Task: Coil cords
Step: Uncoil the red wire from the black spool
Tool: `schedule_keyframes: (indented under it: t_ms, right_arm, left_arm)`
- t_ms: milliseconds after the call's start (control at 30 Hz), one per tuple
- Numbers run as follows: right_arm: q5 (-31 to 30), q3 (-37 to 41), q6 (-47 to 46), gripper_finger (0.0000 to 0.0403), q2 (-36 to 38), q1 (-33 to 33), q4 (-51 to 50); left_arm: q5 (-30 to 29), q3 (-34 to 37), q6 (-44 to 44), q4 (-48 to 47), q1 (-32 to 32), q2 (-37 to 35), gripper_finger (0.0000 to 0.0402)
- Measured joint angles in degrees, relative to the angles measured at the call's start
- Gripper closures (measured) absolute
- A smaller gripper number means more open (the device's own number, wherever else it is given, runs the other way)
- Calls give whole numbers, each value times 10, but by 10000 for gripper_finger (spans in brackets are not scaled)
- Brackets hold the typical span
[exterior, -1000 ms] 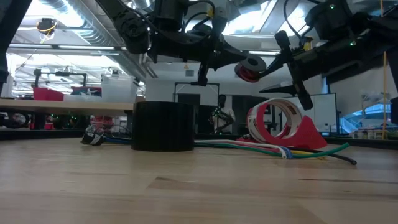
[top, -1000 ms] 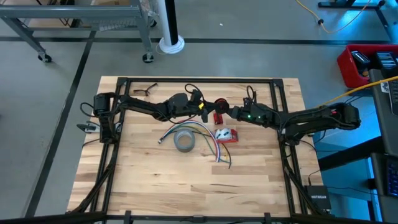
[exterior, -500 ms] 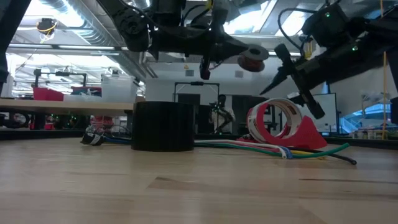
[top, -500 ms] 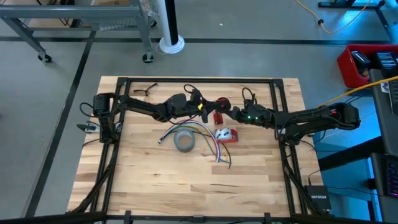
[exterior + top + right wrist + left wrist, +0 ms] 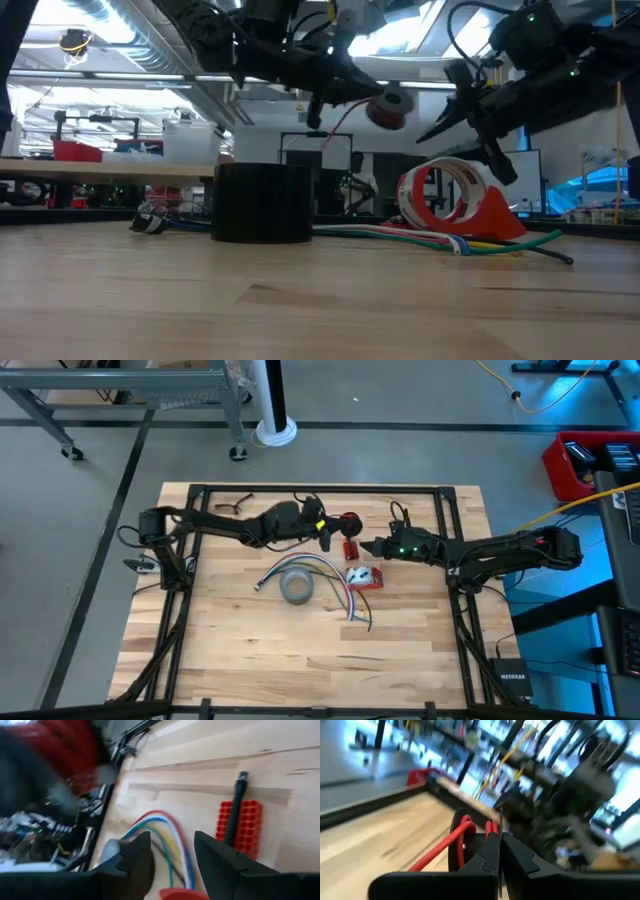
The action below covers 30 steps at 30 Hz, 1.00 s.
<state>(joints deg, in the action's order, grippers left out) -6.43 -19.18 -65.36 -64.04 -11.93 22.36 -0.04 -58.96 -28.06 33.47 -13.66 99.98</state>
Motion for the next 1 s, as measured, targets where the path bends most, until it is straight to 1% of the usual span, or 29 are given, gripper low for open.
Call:
schedule_keyframes:
  t_ms: [67,200,333,400,467,500,567,600,667,700,733,767,800,867,900,933,1000]
  right_arm:
    - [11,0,12,247,14,-1,-2]
    - [8,0,16,247,44,-1,3]
    - [5,0,14,247,58,-1,13]
    - [5,0,13,247,59,-1,19]
    - [5,0,13,247,59,-1,20]
    - [5,0,13,247,59,-1,20]
    - [5,0,12,247,59,-1,25]
    - [5,0,12,247,59,-1,34]
    - [5,0,12,247,59,-1,52]
    - [5,0,12,247,59,-1,63]
    - [5,0,12,247,59,-1,72]
    - [5,0,12,247,59,-1,80]
    - [5,0,13,247,59,-1,86]
    - [11,0,15,247,59,-1,93]
    - [15,0,16,247,59,-1,95]
    - [18,0,16,247,59,-1,96]
    - [26,0,17,247,59,-1,99]
  left_arm:
    - [33,0,11,-90,-7,-26,401]
    - [116,0,33,-287,-23,-81,401]
    - [161,0,-20,-441,-48,-123,401]
    - [153,0,-46,-513,-63,-142,401]
    - [109,0,-54,-560,-78,-161,401]
    - [77,0,-54,-575,-86,-171,401]
    - [11,0,-54,-565,-99,-186,401]
    - [-8,0,-50,-542,-104,-190,401]
    - [-11,0,-40,-460,-111,-191,401]
    - [4,0,-31,-404,-110,-190,401]
    - [42,0,-23,-345,-105,-183,401]
    - [100,0,-11,-287,-99,-175,401]
    - [172,0,0,-241,-94,-167,401]
    - [325,0,8,-188,-81,-151,401]
    - [379,0,9,-181,-76,-147,402]
    - [412,0,2,-187,-71,-146,402]
    - [422,0,-15,-208,-67,-146,402]
